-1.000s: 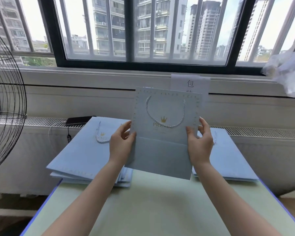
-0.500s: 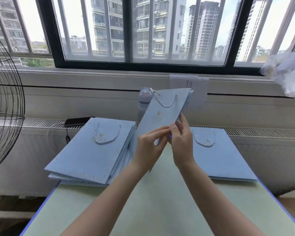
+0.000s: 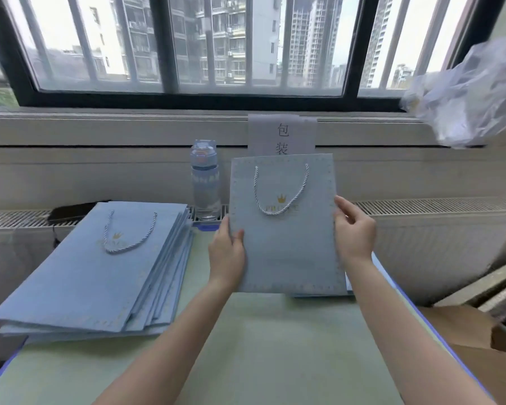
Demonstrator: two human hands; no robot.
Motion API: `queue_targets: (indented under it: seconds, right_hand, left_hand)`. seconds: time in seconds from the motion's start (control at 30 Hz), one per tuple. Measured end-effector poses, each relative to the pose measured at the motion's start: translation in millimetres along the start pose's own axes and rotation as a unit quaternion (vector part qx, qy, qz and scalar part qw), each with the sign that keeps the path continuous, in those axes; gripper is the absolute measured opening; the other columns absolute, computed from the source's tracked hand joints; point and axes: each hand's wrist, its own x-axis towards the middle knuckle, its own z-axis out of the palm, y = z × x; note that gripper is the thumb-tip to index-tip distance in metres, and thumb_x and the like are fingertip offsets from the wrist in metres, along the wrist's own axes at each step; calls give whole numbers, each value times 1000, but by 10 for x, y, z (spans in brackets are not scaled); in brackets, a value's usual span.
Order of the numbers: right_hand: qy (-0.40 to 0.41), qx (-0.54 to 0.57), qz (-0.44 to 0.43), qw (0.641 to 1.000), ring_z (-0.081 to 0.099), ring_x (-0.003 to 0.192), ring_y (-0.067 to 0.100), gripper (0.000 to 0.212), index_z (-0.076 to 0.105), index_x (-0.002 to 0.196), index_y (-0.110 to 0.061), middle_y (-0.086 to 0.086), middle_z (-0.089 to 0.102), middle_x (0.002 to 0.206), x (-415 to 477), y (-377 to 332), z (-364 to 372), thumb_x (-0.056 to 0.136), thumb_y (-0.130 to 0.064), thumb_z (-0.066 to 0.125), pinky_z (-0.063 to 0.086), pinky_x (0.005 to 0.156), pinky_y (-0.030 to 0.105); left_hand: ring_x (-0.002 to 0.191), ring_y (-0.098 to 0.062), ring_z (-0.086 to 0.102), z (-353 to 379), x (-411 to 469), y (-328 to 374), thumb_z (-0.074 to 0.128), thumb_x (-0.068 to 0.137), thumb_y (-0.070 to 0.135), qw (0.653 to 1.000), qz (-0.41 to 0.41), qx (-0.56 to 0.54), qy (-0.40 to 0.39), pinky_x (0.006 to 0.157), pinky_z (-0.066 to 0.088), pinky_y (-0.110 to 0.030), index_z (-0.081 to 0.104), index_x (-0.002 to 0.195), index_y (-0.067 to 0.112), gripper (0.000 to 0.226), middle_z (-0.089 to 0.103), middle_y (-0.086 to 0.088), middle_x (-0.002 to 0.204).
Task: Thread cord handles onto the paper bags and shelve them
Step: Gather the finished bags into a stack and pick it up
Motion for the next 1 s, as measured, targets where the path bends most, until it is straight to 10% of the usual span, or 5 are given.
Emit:
queue_targets:
  seconds: [0.23, 0.4, 0.57, 0.77, 1.0]
  right_hand:
    - [-132, -335, 3, 933, 39, 131, 27, 50, 37, 143, -8, 7, 39, 147, 282, 502, -596, 94, -14, 46, 29, 104, 30]
    - [-268, -462, 62, 843, 24, 142, 26, 51, 19, 150, -21, 1, 14, 159, 390, 878, -725, 101, -33, 28, 25, 112, 44]
    - [-265, -509, 39, 818, 41, 128, 26, 41, 35, 142, -21, 3, 40, 145, 585, 777, -655, 103, -31, 25, 37, 97, 39]
    - [-104, -545, 37, 831, 52, 109, 31, 37, 53, 125, -16, 10, 49, 125, 607, 814, -591, 97, -39, 45, 39, 81, 35]
    - [-108, -375, -184, 902, 53, 114, 31, 29, 63, 118, -9, 11, 58, 123, 165, 579, -34, 90, -19, 59, 38, 94, 45]
  left_hand:
    - [103, -40, 53, 744, 97, 172, 40, 89, 8, 984, -34, 87, -153, 80, 36, -37, 56, 109, -6, 29, 60, -26, 110]
    - [128, -33, 34, 1062, -93, 77, 37, 96, 15, 932, -22, 277, -234, 105, 26, -36, 37, 130, -6, 40, 35, -23, 138]
    - [143, -33, 15, 1004, -141, 127, 43, 96, 25, 932, -57, 201, -297, 114, 20, -34, 16, 145, -5, 64, 1, -23, 155]
    - [144, -29, -18, 1051, -497, 120, 34, 100, 41, 918, -20, 246, -309, 115, -7, -31, -4, 150, 3, 74, -23, -21, 154]
    - [146, -25, 1, 502, -173, 137, 46, 98, 33, 963, 37, 199, -178, 116, 2, -34, 16, 151, 12, 64, 6, -13, 158]
